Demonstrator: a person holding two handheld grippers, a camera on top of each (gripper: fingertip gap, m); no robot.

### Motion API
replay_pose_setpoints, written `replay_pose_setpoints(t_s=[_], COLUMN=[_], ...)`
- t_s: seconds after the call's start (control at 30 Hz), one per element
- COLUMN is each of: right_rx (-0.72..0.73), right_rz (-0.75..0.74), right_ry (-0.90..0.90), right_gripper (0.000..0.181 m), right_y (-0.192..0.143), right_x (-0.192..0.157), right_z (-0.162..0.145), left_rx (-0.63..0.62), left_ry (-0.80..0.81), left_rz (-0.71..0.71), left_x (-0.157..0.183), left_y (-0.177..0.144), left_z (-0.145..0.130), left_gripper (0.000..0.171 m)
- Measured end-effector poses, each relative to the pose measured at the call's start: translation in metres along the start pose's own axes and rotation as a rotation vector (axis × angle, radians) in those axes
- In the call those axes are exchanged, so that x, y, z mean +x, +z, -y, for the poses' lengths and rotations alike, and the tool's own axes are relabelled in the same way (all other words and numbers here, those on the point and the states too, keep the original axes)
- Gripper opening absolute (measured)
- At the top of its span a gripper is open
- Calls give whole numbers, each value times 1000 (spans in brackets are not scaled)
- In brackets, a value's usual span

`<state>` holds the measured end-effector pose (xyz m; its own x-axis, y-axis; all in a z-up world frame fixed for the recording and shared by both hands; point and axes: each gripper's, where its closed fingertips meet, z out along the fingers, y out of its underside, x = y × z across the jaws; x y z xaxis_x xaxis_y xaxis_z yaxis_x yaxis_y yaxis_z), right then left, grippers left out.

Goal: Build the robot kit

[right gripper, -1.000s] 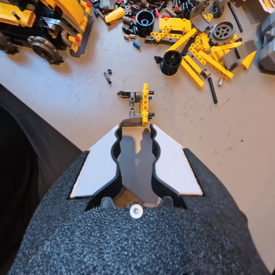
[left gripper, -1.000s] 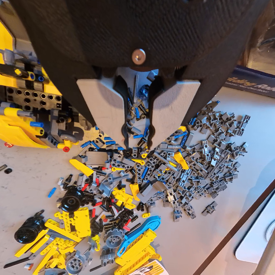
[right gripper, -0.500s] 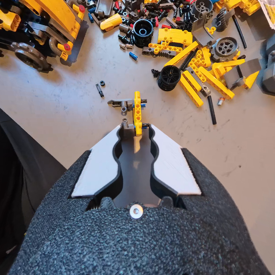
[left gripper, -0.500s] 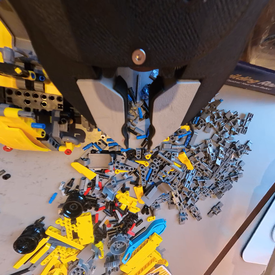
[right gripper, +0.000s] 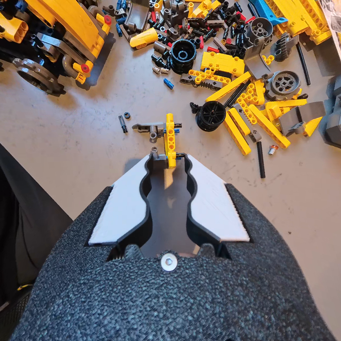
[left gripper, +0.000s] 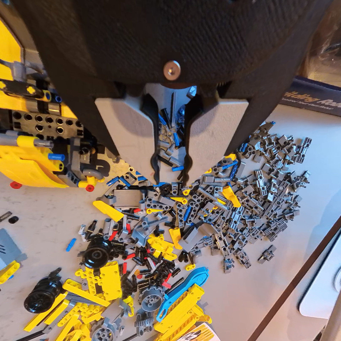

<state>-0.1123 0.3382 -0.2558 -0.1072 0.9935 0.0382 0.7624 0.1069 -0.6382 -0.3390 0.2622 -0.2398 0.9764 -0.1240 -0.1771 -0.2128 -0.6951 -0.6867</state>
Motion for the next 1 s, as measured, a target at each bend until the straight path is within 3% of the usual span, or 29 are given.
replay_pose_setpoints(t_s=[0.53,1.0], right_rx=[168,155], right_rz=[-68,-45], right_ry=[19,22], right_gripper=[31,32], right_y=[-16,-10], right_x=[8,0], right_z=[23,17], left_rx=[-4,-3], left_ry=[-8,-3], left_rz=[2,0], left_x=[-2,0], left_y=[1,1], left_z=[-1,-1], left_gripper=[23,23])
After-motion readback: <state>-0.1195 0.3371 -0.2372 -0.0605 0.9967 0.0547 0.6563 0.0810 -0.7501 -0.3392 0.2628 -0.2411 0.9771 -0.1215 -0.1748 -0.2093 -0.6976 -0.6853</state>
